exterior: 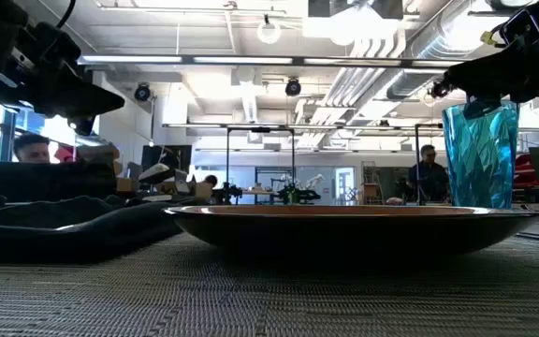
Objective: Set table place
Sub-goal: Return to Home Position
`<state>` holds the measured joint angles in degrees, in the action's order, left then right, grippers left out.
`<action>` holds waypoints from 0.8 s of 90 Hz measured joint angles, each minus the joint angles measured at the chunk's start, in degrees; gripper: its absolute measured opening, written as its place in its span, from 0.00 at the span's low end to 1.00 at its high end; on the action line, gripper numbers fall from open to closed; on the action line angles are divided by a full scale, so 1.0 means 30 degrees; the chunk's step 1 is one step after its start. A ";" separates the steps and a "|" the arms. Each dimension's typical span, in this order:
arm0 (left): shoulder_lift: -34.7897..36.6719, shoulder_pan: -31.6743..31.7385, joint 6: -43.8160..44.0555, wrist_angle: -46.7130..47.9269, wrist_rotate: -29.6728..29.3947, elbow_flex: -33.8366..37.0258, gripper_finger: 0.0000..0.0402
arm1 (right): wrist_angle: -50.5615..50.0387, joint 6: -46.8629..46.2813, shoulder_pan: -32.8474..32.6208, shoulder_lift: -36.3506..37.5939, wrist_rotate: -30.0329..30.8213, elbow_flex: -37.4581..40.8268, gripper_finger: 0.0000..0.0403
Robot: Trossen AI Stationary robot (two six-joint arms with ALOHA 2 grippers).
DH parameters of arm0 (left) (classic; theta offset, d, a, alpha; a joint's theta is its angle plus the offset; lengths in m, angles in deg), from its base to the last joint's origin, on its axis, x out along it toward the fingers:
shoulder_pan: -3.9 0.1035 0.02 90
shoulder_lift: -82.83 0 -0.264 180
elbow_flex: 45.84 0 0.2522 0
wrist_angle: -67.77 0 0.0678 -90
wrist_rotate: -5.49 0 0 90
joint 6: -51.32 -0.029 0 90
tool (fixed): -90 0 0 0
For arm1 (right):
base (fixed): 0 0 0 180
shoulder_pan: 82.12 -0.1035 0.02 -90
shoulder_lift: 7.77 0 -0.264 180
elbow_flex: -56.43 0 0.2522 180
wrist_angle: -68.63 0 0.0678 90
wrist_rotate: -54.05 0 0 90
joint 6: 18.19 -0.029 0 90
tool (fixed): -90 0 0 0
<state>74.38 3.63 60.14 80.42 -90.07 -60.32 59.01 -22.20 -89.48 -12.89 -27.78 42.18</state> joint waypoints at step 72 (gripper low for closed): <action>0.0000 0.0000 0.0001 0.0000 0.0007 0.0000 0.02 | -0.0003 0.0000 0.0003 0.0000 0.0000 0.0000 0.07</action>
<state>74.38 3.63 60.14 80.42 -90.05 -60.32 59.00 -22.20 -89.47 -12.89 -27.78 42.18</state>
